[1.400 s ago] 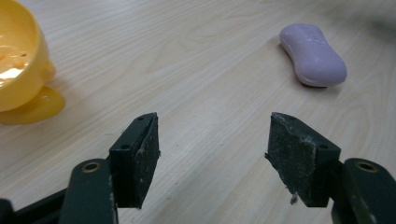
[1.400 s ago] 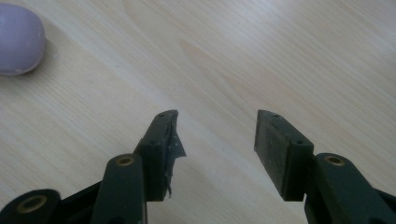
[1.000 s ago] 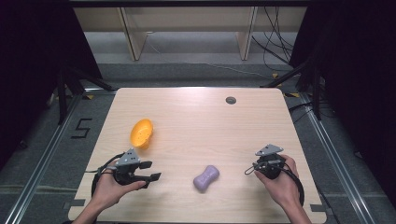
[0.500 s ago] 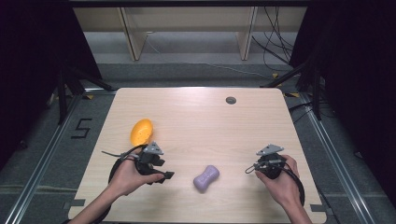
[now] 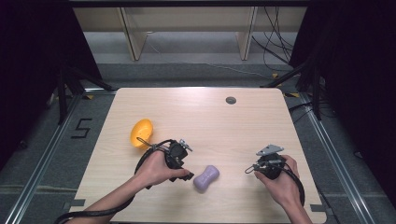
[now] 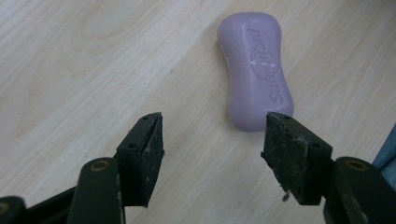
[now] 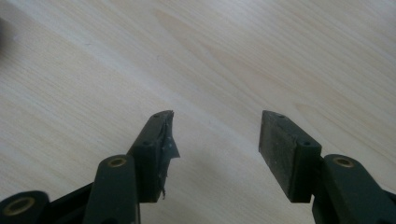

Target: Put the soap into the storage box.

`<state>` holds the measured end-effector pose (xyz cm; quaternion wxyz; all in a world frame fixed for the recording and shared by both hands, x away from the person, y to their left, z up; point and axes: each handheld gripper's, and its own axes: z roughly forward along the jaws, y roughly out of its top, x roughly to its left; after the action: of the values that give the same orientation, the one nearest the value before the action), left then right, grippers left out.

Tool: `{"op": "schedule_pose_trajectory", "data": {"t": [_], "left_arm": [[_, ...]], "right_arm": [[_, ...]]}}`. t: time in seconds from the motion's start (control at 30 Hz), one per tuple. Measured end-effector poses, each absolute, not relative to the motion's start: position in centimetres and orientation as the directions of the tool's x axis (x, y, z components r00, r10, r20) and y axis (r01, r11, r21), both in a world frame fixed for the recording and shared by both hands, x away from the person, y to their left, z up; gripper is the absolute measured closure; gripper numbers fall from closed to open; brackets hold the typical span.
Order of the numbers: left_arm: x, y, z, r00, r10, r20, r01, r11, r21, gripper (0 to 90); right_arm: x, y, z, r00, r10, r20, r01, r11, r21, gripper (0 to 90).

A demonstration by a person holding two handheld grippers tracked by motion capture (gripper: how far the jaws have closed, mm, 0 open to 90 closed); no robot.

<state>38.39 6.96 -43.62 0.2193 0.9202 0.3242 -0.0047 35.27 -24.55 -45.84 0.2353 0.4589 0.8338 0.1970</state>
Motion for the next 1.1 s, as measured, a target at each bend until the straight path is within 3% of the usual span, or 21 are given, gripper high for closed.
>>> {"op": "schedule_pose_trajectory", "data": {"t": [0.37,0.5,1.1], "left_arm": [[39.0,3.2,-43.7,0.772,0.605,-0.194,0.632,-0.701,0.329,37.3],[39.0,2.1,-44.2,0.77,0.618,-0.159,0.634,-0.716,0.291,37.2],[39.4,-0.5,-45.6,0.746,0.646,-0.164,0.666,-0.718,0.203,36.5]], "right_arm": [[35.2,-24.5,-45.8,-0.474,0.852,-0.222,0.665,0.512,0.544,44.5],[35.2,-24.6,-45.8,-0.473,0.852,-0.223,0.666,0.512,0.542,44.4],[35.2,-24.6,-45.8,-0.474,0.852,-0.222,0.666,0.512,0.542,43.5]]}}
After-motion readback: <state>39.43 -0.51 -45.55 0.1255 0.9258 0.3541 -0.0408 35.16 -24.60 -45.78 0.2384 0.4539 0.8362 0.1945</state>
